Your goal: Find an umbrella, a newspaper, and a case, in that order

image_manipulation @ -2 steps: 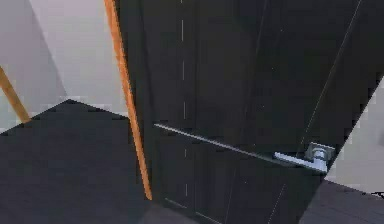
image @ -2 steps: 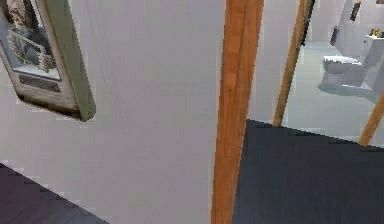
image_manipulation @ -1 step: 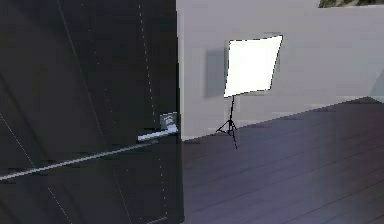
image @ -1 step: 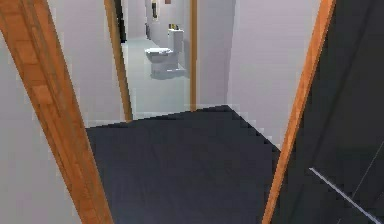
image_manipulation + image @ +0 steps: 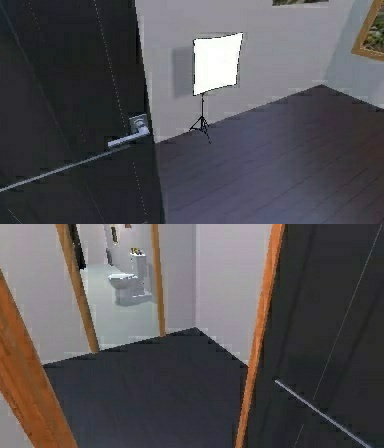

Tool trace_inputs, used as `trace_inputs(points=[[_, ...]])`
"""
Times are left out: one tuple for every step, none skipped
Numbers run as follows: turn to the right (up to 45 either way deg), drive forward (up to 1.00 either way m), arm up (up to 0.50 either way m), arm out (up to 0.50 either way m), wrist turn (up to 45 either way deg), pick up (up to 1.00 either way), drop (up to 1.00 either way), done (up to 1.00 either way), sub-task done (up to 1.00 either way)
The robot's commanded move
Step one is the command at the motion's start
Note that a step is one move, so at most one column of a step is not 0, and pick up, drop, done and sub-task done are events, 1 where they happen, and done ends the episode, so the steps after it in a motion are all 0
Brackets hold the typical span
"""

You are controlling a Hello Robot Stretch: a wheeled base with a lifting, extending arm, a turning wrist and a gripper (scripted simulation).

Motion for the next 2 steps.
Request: trace_inputs(points=[[0.0,0.55,0.00,0.00,0.0,0.00,0.00,0.00,0.00],[-21.0,0.00,0.00,0.00,0.0,0.00,0.00,0.00,0.00]])
